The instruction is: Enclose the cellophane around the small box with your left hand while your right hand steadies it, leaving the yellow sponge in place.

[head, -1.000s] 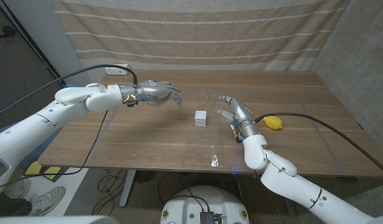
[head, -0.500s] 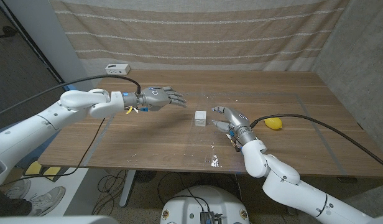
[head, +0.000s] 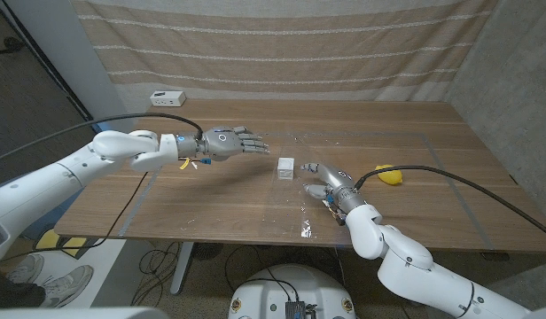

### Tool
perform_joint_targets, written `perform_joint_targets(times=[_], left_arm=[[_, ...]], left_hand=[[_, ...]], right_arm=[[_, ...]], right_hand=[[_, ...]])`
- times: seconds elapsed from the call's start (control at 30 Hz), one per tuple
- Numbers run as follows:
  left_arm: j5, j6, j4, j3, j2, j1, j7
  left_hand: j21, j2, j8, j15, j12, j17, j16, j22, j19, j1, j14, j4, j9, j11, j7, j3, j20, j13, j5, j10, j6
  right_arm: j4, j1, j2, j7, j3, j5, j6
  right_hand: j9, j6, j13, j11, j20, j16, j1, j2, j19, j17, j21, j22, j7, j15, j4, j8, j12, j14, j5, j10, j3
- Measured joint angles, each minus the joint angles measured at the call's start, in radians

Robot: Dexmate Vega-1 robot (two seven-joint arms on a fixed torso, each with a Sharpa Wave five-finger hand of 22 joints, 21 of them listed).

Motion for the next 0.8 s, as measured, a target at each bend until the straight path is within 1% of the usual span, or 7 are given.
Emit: perform_joint_targets(times=[0.17, 0.33, 0.37, 0.57, 0.67, 0.73, 0.8], left_arm=[[0.026, -0.001, 0.013, 0.022, -0.009, -0.019, -0.012], [0.05, -0.008, 0.031, 0.044, -0.022, -0.041, 0.006], [0.053, -0.009, 0.07, 0.08, -0.049, -0.076, 0.012], [0.079, -0.018, 0.124, 0.126, -0.083, -0.12, 0.096], [0.084, -0.032, 0.153, 0.149, -0.1, -0.146, 0.154], [0.081, -0.045, 0.169, 0.16, -0.108, -0.162, 0.169], [0.06, -0.077, 0.197, 0.177, -0.123, -0.188, 0.175]], left_hand=[[0.019, 0.018, -0.007, 0.018, -0.006, 0.005, 0.0, -0.004, -0.017, 0.01, -0.054, 0.002, 0.0, 0.023, 0.026, 0.018, 0.0, -0.001, 0.033, -0.058, -0.081], [0.036, 0.031, -0.007, 0.021, -0.01, 0.014, 0.007, -0.004, -0.017, 0.011, -0.074, 0.016, 0.0, 0.036, 0.062, 0.041, 0.0, 0.001, 0.05, -0.056, -0.084], [0.038, 0.031, -0.007, 0.025, -0.01, 0.014, 0.007, -0.004, -0.017, 0.011, -0.078, 0.017, 0.0, 0.041, 0.069, 0.045, 0.0, 0.001, 0.054, -0.057, -0.084], [0.065, 0.042, -0.011, 0.018, -0.009, 0.027, 0.015, -0.002, -0.021, 0.008, -0.096, 0.024, 0.0, 0.061, 0.101, 0.079, -0.004, 0.001, 0.083, -0.056, -0.084], [0.091, 0.03, 0.011, 0.007, 0.015, 0.026, 0.031, -0.007, -0.024, -0.039, -0.073, 0.04, 0.0, 0.057, 0.095, 0.063, -0.014, 0.001, 0.092, -0.056, -0.084], [0.116, 0.016, 0.037, -0.002, 0.039, 0.019, 0.04, -0.018, -0.023, -0.105, -0.037, 0.061, 0.0, 0.028, 0.056, 0.032, -0.026, 0.001, 0.092, -0.057, -0.084], [0.138, 0.012, 0.069, -0.002, 0.068, 0.012, 0.044, -0.032, -0.022, -0.152, 0.0, 0.049, 0.002, 0.007, 0.021, 0.007, -0.027, 0.001, 0.092, -0.058, -0.085]], right_arm=[[-0.026, 0.0, -0.015, 0.022, -0.011, -0.005, -0.03], [-0.051, 0.001, -0.027, 0.044, -0.024, -0.014, -0.061], [-0.052, 0.001, -0.028, 0.067, -0.025, -0.025, -0.108], [-0.066, -0.001, -0.032, 0.072, -0.028, -0.026, -0.146], [-0.071, -0.004, -0.034, 0.071, -0.028, -0.024, -0.16], [-0.072, -0.006, -0.035, 0.068, -0.025, -0.019, -0.162], [-0.073, -0.011, -0.036, 0.058, -0.017, -0.003, -0.162]], right_hand=[[0.004, -0.035, 0.0, -0.01, 0.004, -0.017, 0.052, 0.006, -0.025, 0.003, -0.008, 0.0, -0.014, 0.002, -0.002, -0.006, -0.008, -0.022, 0.0, -0.034, 0.042], [0.005, -0.044, 0.005, -0.014, 0.004, -0.017, 0.069, 0.002, -0.028, 0.003, -0.008, 0.0, -0.012, 0.002, -0.003, -0.007, -0.008, -0.023, 0.0, -0.037, 0.051], [0.005, -0.044, 0.005, -0.013, 0.004, -0.017, 0.069, 0.002, -0.028, 0.003, -0.008, 0.0, -0.012, 0.002, -0.003, -0.007, -0.008, -0.023, 0.0, -0.037, 0.051], [0.005, -0.044, 0.005, -0.013, 0.004, -0.017, 0.076, -0.005, -0.028, 0.003, -0.008, 0.0, -0.012, 0.002, 0.001, -0.007, -0.008, -0.023, -0.005, -0.037, 0.055], [0.005, -0.044, 0.005, -0.013, 0.004, -0.017, 0.076, -0.005, -0.028, 0.003, -0.008, 0.0, -0.012, 0.002, 0.005, -0.003, -0.008, -0.023, -0.005, -0.037, 0.059], [0.005, -0.039, 0.005, -0.007, 0.004, -0.017, 0.076, -0.005, -0.028, 0.005, -0.008, 0.0, -0.007, 0.002, 0.005, -0.002, -0.008, -0.023, -0.006, -0.031, 0.059], [0.005, -0.03, 0.005, 0.002, 0.008, -0.017, 0.062, -0.019, -0.023, 0.008, -0.008, 0.0, 0.001, 0.0, 0.018, 0.002, -0.008, -0.02, -0.013, -0.022, 0.055]])
